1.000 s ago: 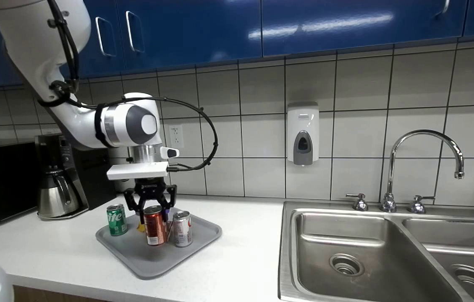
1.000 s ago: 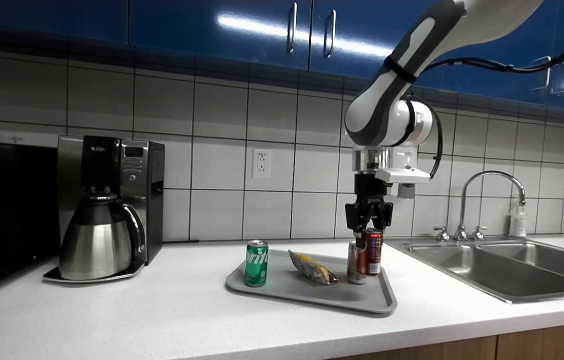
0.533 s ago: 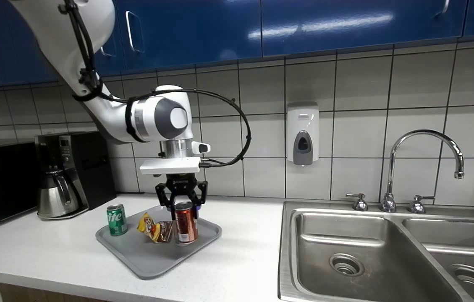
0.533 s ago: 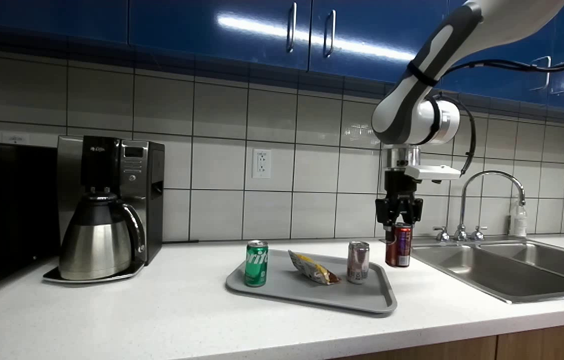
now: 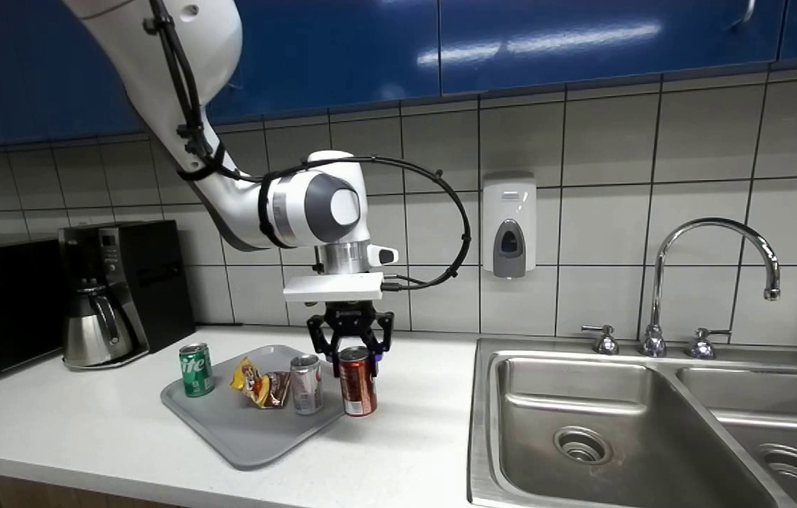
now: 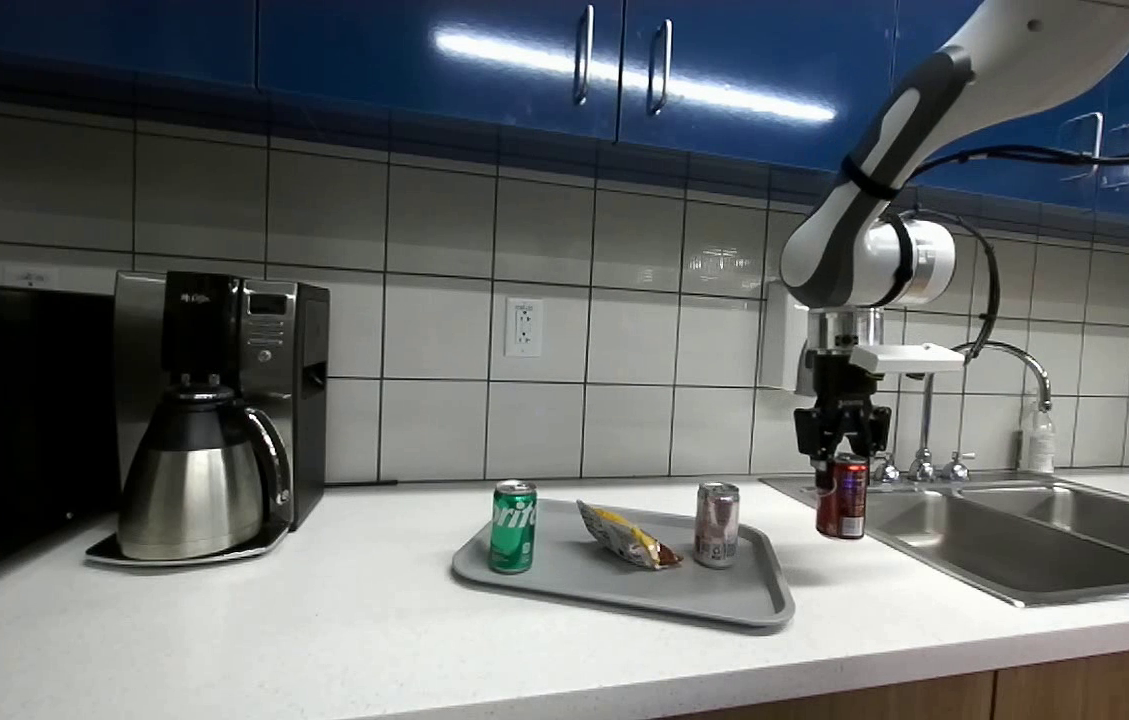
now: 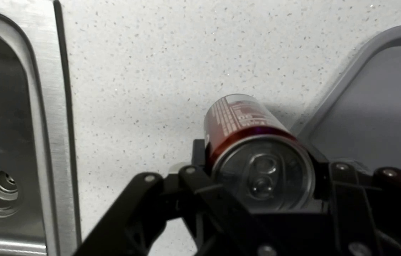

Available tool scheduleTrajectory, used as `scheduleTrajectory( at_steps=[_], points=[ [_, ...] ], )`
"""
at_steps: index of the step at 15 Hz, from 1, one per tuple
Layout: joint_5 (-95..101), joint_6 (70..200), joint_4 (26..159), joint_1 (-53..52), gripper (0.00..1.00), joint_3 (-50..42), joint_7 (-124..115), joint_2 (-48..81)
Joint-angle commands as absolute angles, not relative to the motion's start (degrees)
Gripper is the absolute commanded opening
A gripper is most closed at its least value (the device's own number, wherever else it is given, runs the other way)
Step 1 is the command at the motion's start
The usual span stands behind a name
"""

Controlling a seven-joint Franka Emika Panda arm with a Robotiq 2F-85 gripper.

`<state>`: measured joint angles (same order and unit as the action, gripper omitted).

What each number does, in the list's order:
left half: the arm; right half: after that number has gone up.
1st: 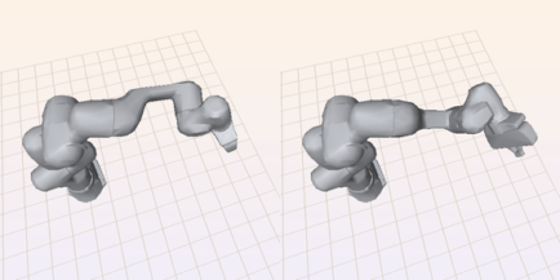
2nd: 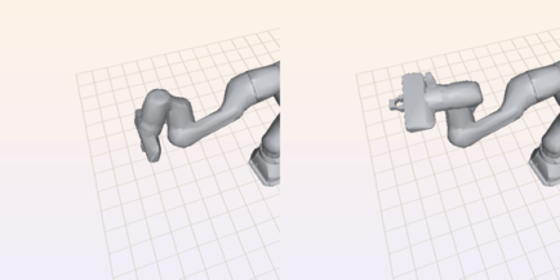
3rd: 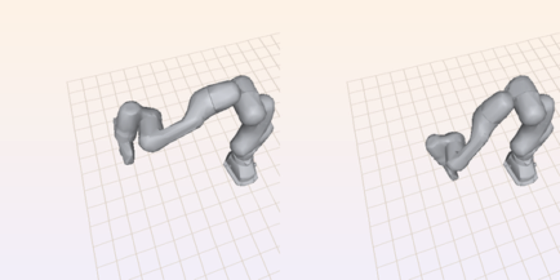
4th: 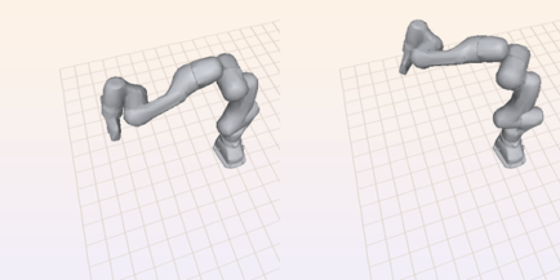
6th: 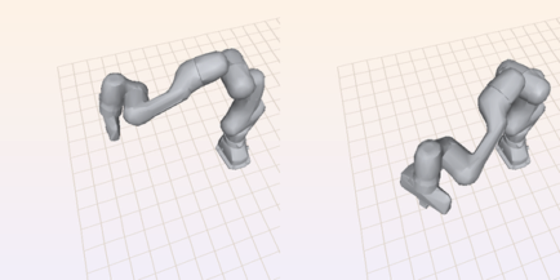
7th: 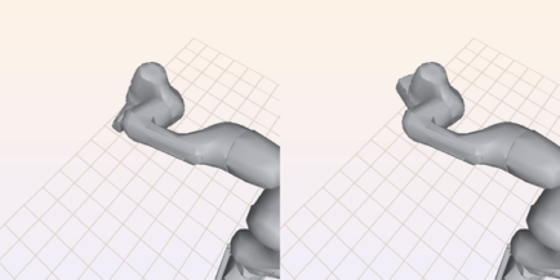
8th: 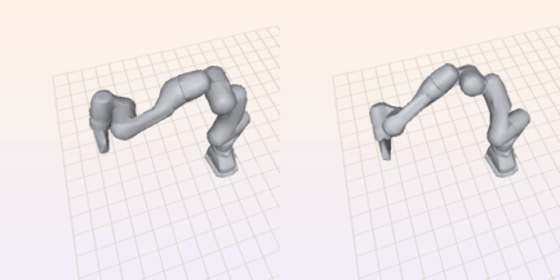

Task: Remove the red, grey and green cans from the tray

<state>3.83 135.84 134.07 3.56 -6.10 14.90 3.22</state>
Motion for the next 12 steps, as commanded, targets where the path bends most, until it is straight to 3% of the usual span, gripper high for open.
scheduleTrajectory(
  at_steps=[1,12],
  points=[
    [3.92,139.0,132.44,5.46,0.38,-6.44,17.17,6.69],
    [2.7,142.85,131.27,7.45,0.38,-5.85,17.7,12.76]
  ],
)
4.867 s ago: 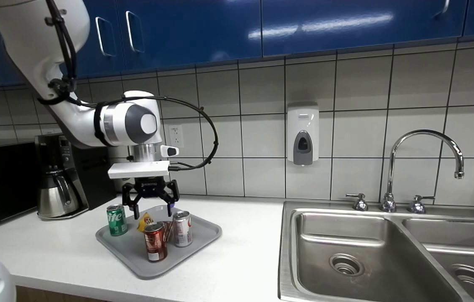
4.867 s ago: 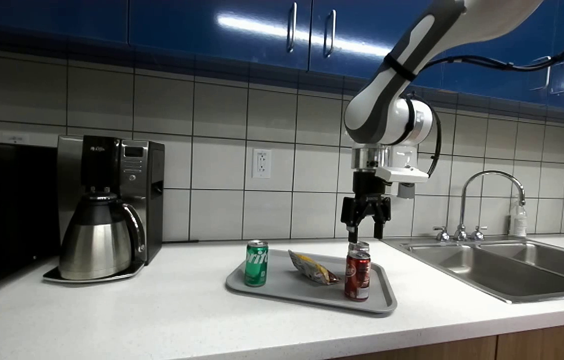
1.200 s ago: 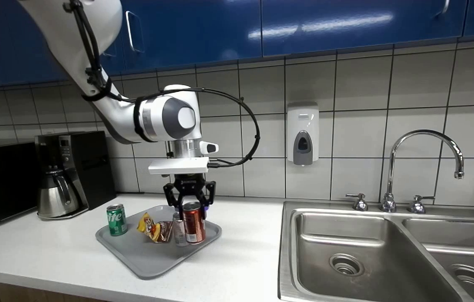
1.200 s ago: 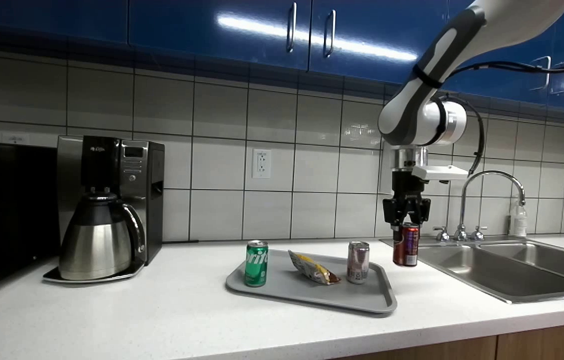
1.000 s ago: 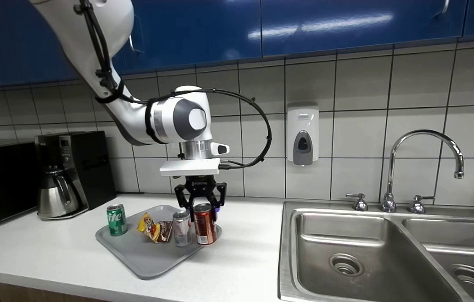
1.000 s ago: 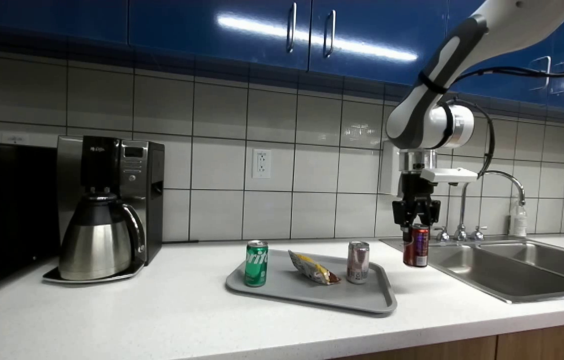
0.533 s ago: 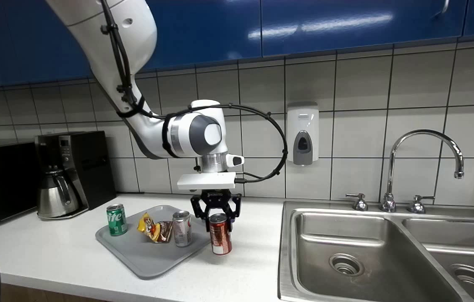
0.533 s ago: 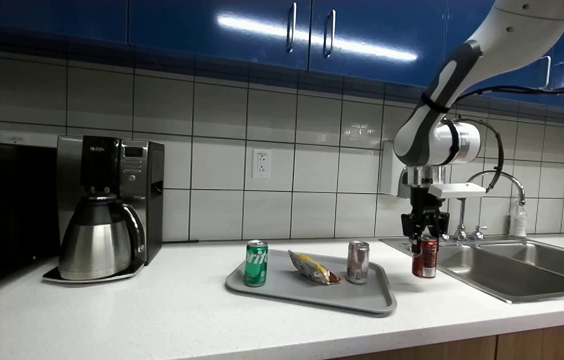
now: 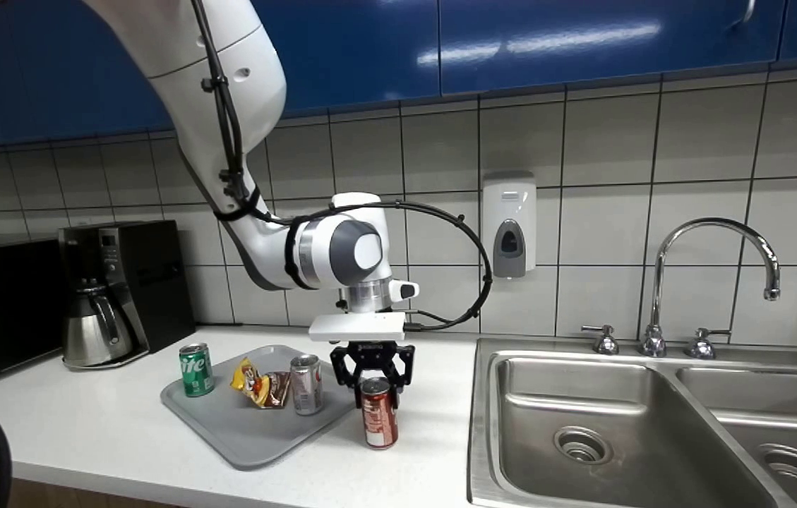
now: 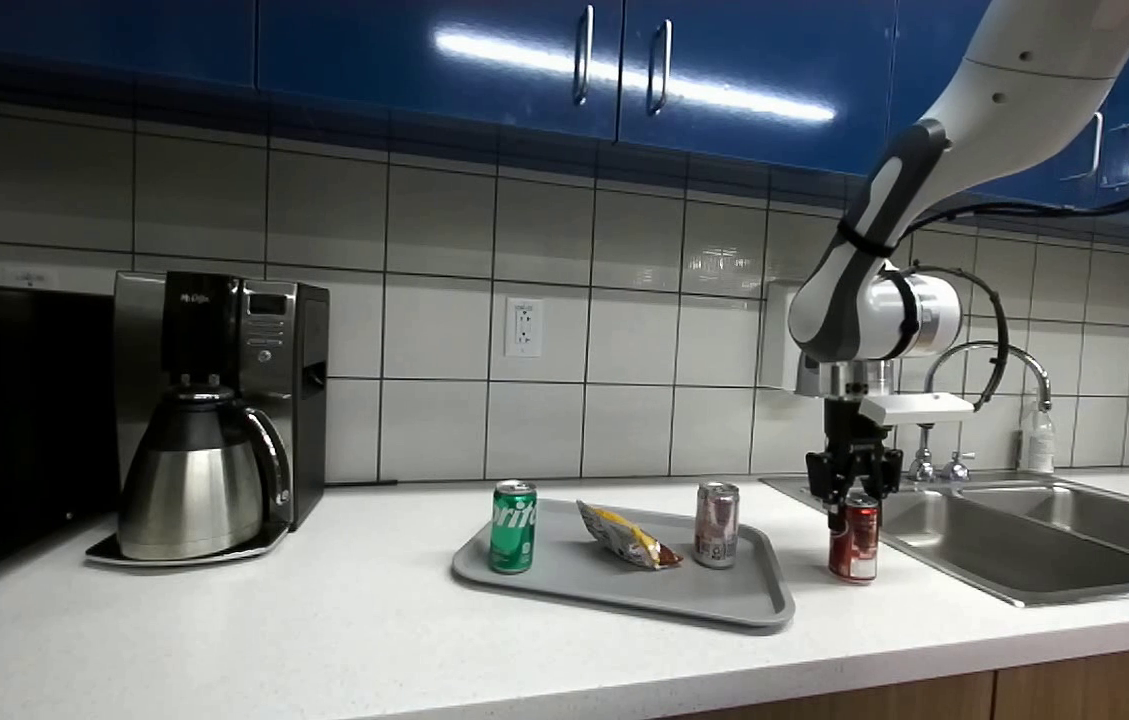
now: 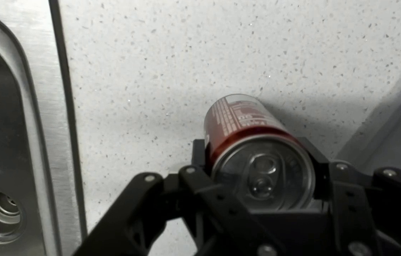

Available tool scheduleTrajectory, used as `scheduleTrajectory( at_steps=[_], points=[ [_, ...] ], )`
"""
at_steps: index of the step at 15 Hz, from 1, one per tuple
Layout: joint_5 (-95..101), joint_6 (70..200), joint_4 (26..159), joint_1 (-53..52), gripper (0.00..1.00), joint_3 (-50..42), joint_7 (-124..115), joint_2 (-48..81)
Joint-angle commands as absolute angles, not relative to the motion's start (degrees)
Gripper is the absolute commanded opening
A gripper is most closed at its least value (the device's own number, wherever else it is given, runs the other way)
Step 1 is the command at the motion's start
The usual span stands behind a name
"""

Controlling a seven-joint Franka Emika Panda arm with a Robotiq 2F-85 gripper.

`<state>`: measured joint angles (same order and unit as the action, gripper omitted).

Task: Remove the red, grey and green cans from the tray

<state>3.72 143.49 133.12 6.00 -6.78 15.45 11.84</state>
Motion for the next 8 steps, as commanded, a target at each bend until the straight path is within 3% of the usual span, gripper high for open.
scheduleTrajectory(
  at_steps=[1,2,4,8],
  points=[
    [2.48,141.92,131.11,7.53,0.8,-5.71,17.83,12.64],
    [2.37,141.83,131.02,7.57,0.9,-5.64,17.94,12.51],
    [2.26,141.37,131.2,7.5,0.99,-5.52,18.22,11.66],
    [2.14,140.0,131.76,7.14,1.0,-5.01,19.71,7.46]
  ],
)
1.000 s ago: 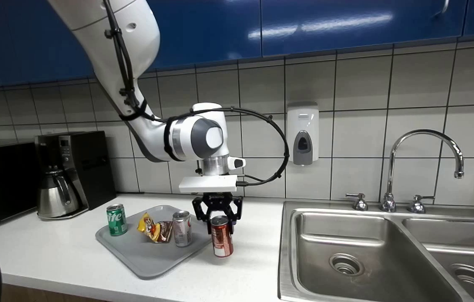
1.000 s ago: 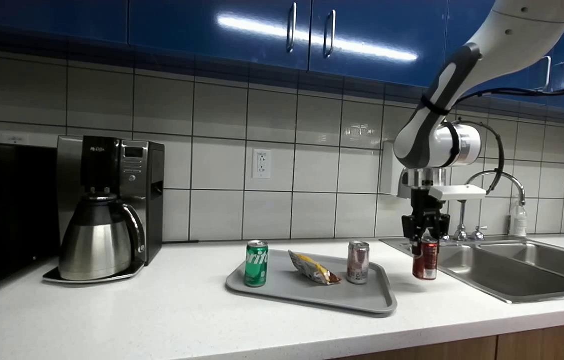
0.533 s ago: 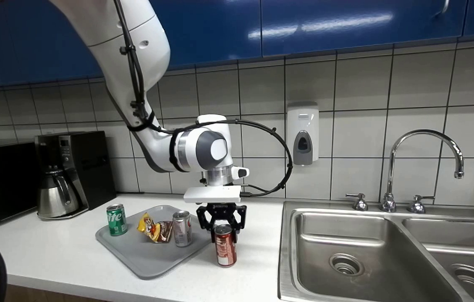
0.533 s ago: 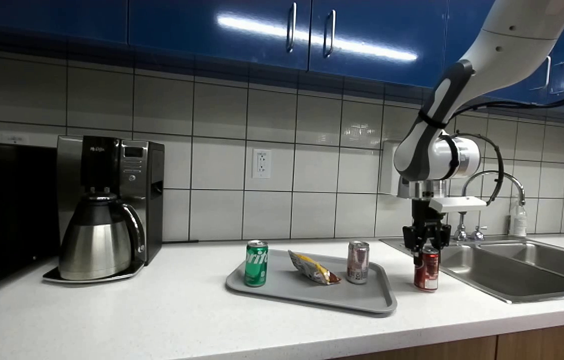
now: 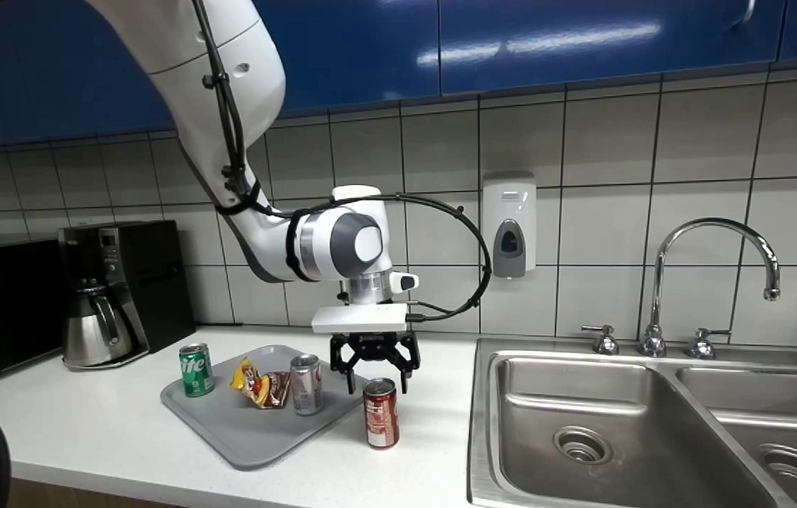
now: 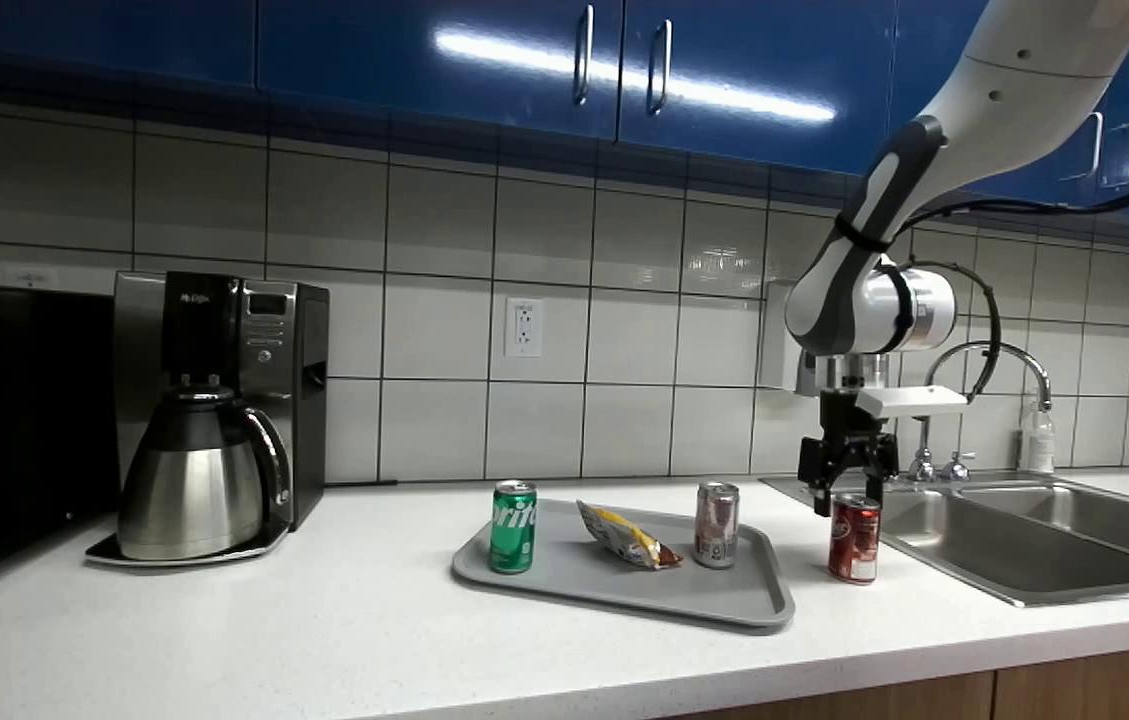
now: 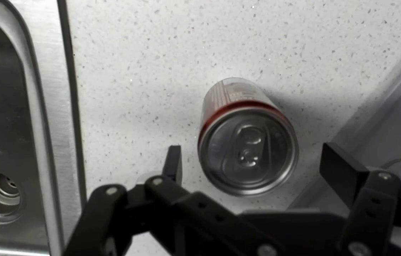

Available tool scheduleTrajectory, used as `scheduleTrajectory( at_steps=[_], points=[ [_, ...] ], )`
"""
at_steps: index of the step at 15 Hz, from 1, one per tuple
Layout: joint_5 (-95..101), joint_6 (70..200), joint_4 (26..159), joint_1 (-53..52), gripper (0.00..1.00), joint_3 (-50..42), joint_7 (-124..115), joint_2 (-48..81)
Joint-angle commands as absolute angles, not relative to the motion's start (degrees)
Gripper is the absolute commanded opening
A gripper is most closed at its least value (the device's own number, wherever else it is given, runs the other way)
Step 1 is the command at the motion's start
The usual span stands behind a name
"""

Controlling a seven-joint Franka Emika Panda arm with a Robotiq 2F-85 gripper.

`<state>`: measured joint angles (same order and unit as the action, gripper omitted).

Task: Remove the red, grey and green cans from the tray

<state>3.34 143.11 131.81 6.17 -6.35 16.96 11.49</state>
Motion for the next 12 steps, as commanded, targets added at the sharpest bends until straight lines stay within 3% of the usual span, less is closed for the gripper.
scheduleTrajectory(
  at_steps=[1,12],
  points=[
    [2.21,139.72,131.77,6.96,1.0,-4.91,19.91,6.3],
    [0.23,135.68,130.65,2.3,1.0,-1.72,18.22,1.09]
  ],
)
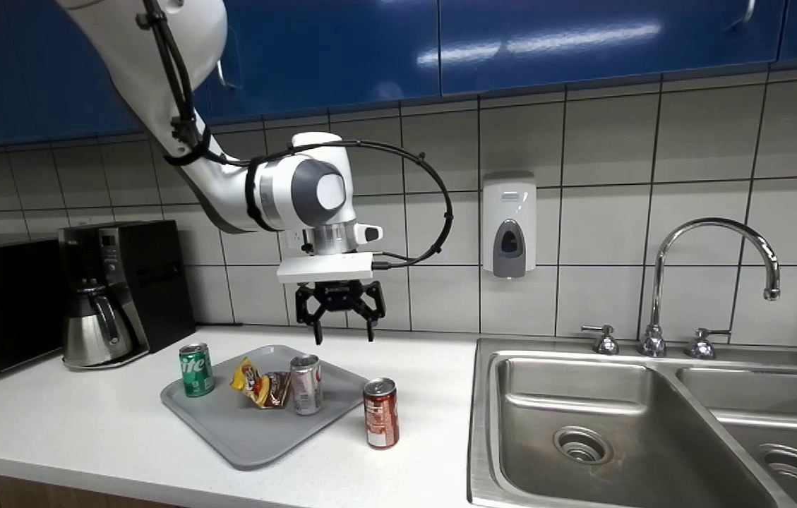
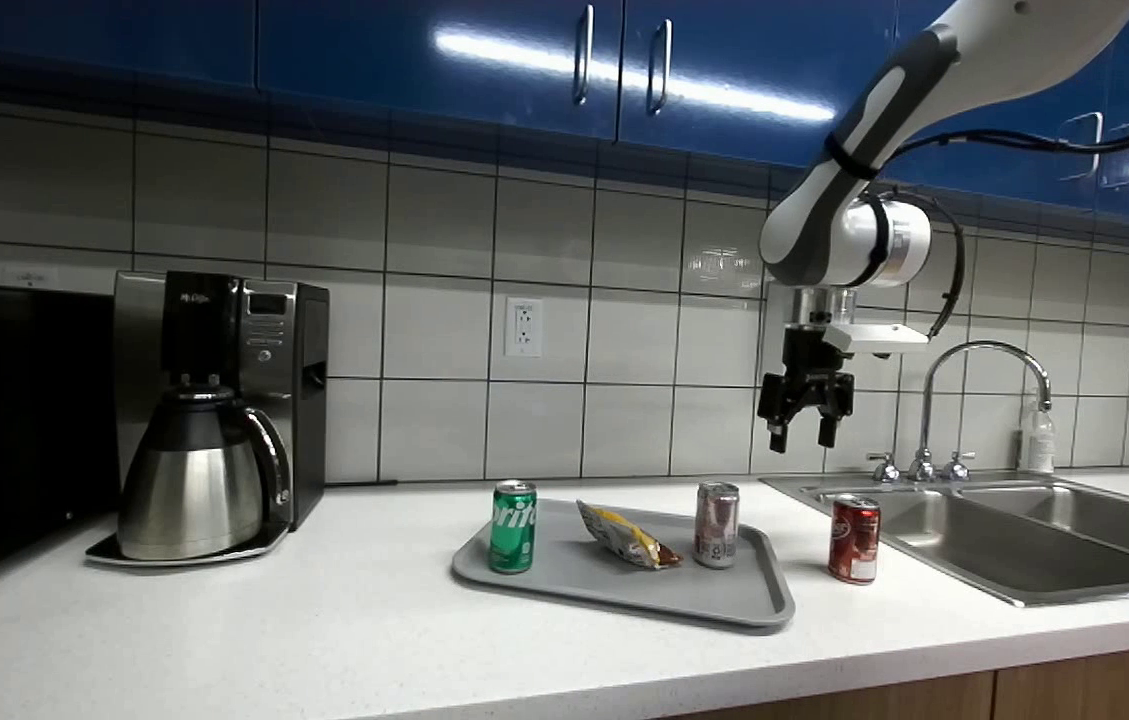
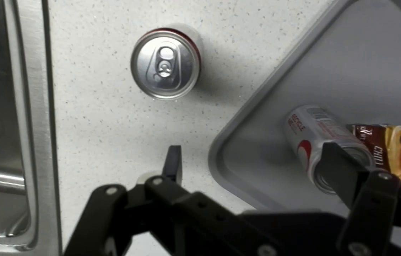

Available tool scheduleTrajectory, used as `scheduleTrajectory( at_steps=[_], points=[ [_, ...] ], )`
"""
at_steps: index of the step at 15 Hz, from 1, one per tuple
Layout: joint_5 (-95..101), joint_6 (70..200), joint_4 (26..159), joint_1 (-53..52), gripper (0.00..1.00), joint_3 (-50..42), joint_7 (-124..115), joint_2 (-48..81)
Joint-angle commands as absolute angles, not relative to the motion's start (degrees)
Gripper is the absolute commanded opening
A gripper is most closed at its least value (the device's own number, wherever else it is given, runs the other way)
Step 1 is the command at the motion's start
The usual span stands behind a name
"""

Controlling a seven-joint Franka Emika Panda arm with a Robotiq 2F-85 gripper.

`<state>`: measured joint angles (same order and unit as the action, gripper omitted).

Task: Remove the red, grey and green cans from the tray

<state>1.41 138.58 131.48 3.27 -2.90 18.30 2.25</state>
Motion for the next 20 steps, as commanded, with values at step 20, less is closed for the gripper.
scheduleTrajectory(
  at_steps=[20],
  points=[
    [1.05,137.27,130.2,-0.75,1.0,0.35,15.84,2.71]
  ],
)
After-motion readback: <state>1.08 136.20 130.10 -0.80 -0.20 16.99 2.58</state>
